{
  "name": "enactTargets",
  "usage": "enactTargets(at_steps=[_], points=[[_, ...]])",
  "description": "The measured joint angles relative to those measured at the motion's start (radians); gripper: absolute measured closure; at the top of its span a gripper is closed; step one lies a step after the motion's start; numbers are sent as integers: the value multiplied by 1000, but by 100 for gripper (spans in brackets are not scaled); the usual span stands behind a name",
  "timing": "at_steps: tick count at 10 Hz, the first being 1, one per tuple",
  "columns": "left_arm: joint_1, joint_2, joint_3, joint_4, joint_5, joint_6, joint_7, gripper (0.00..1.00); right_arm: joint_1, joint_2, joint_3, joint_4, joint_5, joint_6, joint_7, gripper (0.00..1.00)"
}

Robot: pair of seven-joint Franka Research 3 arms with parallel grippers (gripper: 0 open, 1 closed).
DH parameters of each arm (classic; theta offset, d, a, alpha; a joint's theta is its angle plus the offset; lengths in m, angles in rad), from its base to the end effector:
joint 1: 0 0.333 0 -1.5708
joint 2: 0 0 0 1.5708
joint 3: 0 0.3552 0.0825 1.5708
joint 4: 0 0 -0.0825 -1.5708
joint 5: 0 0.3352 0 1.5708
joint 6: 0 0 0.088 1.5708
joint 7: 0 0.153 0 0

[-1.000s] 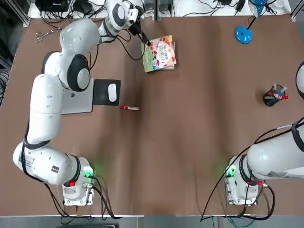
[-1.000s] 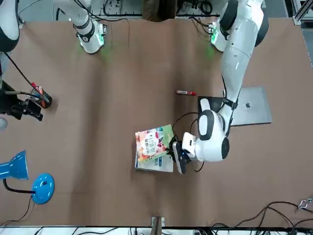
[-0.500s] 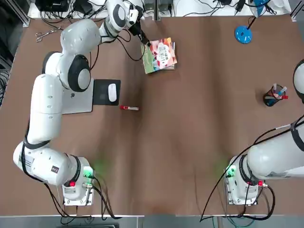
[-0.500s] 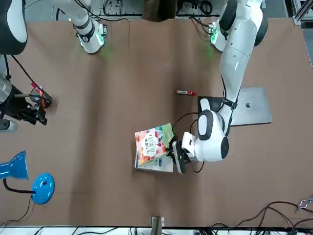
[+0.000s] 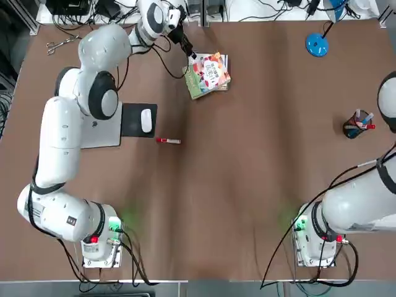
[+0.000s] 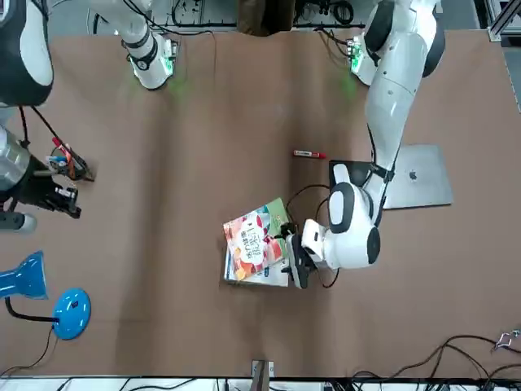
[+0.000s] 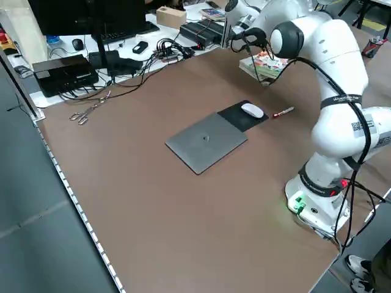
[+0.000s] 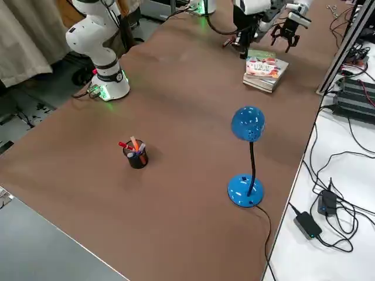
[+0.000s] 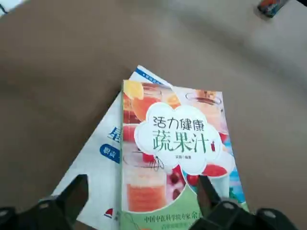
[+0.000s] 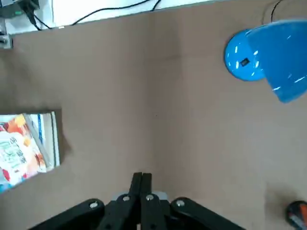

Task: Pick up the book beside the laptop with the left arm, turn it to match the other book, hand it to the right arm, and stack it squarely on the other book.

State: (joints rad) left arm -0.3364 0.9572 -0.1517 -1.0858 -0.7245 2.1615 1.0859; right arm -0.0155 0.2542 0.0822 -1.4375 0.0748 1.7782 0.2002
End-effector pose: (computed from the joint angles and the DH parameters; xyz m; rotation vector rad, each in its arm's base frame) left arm 0.6945 -0.3784 0.2782 2.0662 -1.2902 0.4245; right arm 0.6110 0.0445 0.5537 -3.0260 0.2262 -0.1124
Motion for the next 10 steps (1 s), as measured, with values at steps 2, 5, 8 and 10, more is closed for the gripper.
enactTargets(at_steps=[2,5,8,10], points=[[15,-67,13,3,82,-41,-228,0,75,30,3,-2,20,36,168,100],[106,-169,18,2,214,-250,-520,0,232,119,9,-16,40,213,475,99],[177,-268,19,1,423,-475,-819,0,417,231,9,-21,39,486,779,100],[189,-344,20,-18,561,-536,-919,2,499,310,7,-24,38,626,930,99]])
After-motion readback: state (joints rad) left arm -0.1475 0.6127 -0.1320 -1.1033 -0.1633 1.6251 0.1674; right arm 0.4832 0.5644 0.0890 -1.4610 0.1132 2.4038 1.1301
